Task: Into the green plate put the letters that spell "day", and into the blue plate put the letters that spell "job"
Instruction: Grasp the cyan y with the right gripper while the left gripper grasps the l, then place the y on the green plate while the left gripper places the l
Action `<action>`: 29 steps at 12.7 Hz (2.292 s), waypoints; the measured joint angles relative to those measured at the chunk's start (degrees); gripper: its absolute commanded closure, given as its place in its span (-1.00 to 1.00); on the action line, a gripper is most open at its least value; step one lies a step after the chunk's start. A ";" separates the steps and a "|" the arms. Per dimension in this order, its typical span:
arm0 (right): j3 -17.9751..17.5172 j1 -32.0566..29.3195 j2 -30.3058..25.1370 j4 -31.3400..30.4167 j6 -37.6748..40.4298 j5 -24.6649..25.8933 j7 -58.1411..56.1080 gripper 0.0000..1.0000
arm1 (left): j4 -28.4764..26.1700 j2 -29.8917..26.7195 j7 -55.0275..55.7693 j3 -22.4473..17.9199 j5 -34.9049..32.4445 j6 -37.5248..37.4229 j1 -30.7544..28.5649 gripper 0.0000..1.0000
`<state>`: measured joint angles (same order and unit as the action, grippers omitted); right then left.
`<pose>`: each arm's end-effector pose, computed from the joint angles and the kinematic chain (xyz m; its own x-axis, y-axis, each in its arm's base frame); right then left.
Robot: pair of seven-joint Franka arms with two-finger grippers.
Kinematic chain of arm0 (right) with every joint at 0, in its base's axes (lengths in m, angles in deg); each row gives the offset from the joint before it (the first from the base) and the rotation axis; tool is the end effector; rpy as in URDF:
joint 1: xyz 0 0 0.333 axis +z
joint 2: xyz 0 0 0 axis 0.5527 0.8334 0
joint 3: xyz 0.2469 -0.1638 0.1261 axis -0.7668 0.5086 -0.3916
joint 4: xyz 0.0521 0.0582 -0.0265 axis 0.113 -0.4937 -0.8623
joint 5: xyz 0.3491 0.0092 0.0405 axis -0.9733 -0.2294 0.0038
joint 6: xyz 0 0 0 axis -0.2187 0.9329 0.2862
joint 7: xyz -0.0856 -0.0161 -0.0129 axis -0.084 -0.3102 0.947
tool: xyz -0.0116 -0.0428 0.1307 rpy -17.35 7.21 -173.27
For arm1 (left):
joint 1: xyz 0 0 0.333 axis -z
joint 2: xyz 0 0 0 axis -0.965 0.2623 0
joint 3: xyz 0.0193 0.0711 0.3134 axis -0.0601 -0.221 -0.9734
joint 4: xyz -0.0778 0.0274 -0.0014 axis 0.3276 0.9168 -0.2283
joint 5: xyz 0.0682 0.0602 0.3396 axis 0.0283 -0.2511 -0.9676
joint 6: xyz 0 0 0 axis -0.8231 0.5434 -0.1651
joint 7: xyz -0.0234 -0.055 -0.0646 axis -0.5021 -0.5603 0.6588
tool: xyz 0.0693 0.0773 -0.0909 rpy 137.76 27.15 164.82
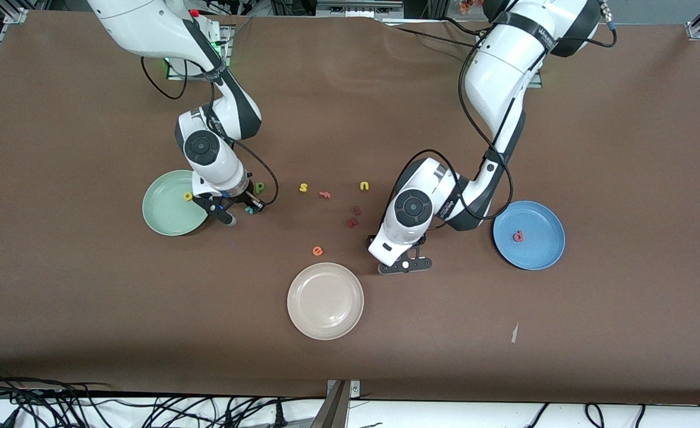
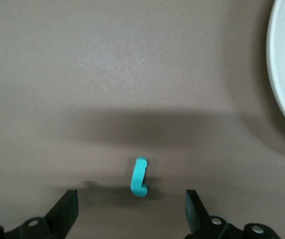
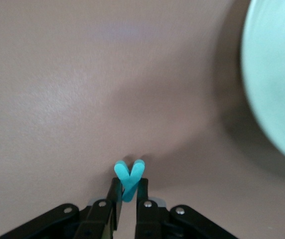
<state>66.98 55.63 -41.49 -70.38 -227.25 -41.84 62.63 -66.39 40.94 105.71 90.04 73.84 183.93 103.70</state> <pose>0.5044 0.2316 0.2082 0.8366 -0.5476 -0.0133 -0.5476 -0.8367 0.0047 0.6092 -0.3829 0.1821 0.9881 0.1461 -0.0491 0.1475 -0.9887 0.0262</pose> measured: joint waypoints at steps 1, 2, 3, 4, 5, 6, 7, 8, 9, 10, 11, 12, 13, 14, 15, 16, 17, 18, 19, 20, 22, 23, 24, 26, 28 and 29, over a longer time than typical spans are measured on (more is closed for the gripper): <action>0.85 -0.01 -1.05 1.33 3.91 0.01 -1.70 0.99 | 0.31 0.37 0.02 -0.08 0.00 0.00 0.00 -0.44; 1.99 -0.03 -2.03 2.75 8.35 0.03 -3.85 0.99 | 0.51 0.63 0.04 -0.16 0.00 0.00 0.00 -0.25; 3.61 -0.05 -3.05 3.80 12.49 0.04 -6.78 0.99 | 0.84 0.94 0.06 -0.20 0.00 0.00 0.00 -0.10; 5.64 -0.08 -3.95 4.22 15.29 0.05 -10.16 0.99 | 1.15 1.23 0.06 -0.21 0.00 0.00 0.01 0.02; 8.01 -0.13 -4.50 4.25 17.34 0.07 -13.80 0.99 | 1.25 1.35 0.08 -0.29 0.00 0.00 0.13 0.09; 10.50 -0.22 -4.67 4.25 18.72 0.07 -17.63 0.99 | 1.27 1.38 0.16 -0.57 0.00 0.00 0.42 0.18; 12.66 -0.35 -4.63 4.15 19.41 0.07 -20.86 0.98 | 1.27 1.40 0.22 -0.78 0.00 0.00 0.73 0.31; 13.96 -0.56 -4.52 3.79 19.59 0.07 -22.63 0.98 | 1.27 1.44 0.43 -0.94 0.00 0.00 0.96 0.52; 14.33 -0.78 -4.21 3.35 19.58 0.07 -23.30 0.98 | 1.28 1.48 0.76 -1.10 0.00 0.00 1.15 0.71; 14.34 -0.81 -3.76 2.84 19.50 0.07 -23.57 0.98 | 1.33 1.52 0.96 -1.21 0.00 0.00 1.26 0.89; 14.33 -0.81 -3.30 2.41 19.25 0.07 -23.89 0.98 | 1.42 1.53 1.01 -1.25 0.00 0.00 1.29 1.00; 14.34 -0.90 -2.95 2.10 18.82 0.07 -24.33 0.95 | 1.47 1.58 1.04 -1.27 0.00 0.00 1.30 1.00; 14.36 -1.02 -2.68 2.01 18.53 0.07 -24.85 0.54 | 1.51 1.60 1.05 -1.28 0.00 0.00 1.30 1.00; 14.36 -1.15 -2.46 1.97 18.48 0.06 -25.19 -0.50 | 1.59 1.61 1.05 -1.36 0.00 -0.01 1.29 1.00; 14.36 -1.19 -2.18 1.90 18.48 0.04 -25.33 -0.99 | 1.87 1.59 1.04 -1.57 0.00 -0.22 1.21 1.00; 14.36 -1.19 -1.90 1.89 18.47 0.03 -25.38 -1.00 | 2.59 1.46 0.78 -1.87 -0.01 -1.59 0.91 1.00; 14.32 -1.19 -1.82 1.90 18.47 -0.02 -25.39 -1.00 | 3.30 0.96 -0.20 -2.15 -0.02 -4.21 0.25 1.00; 14.04 -1.19 -1.88 1.98 18.58 -0.12 -25.20 -1.00 | 3.66 0.04 -2.38 -2.24 -0.02 -7.17 -0.92 1.00; 13.30 -1.17 -1.95 2.11 18.79 -0.24 -24.05 -1.00 | 3.51 -1.27 -5.15 -2.27 -0.02 -10.15 -2.41 1.00; 11.94 -1.16 -2.03 2.28 19.05 -0.29 -21.12 -1.00 | 2.50 -2.89 -7.80 -2.32 -0.11 -12.00 -3.88 1.00; 7.71 -1.00 -2.26 2.47 19.05 -0.34 -13.04 -1.00 | -3.05 -7.42 -12.96 -2.36 -1.57 -12.73 -6.82 1.00; 5.67 -0.88 -2.35 2.51 18.79 -0.61 -8.31 -1.00 | -7.38 -10.36 -15.58 -2.38 -1.92 -11.44 -8.31 1.00; 3.82 -0.81 -2.40 2.53 18.08 -0.85 -3.52 -1.00 | -12.97 -13.83 -18.57 -2.42 -2.02 -8.20 -9.95 1.00; 1.44 -0.71 -2.37 2.39 16.82 -0.88 1.81 -0.98 | -25.09 -20.65 -24.86 -2.51 -2.11 -0.73 -13.51 1.00; -0.14 -0.43 -2.15 1.92 16.07 -0.97 5.37 -0.95 | -34.47 -25.83 -31.44 -2.62 -2.79 4.59 -17.43 1.00; -0.51 -0.25 -2.10 1.55 15.15 -1.02 7.15 -0.93 | -38.33 -27.90 -34.16 -2.64 -3.54 7.22 -19.35 1.00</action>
<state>66.47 55.38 -43.59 -68.84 -212.10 -42.86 69.78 -104.71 13.04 71.55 87.40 70.30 191.15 84.35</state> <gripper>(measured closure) 0.009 0.846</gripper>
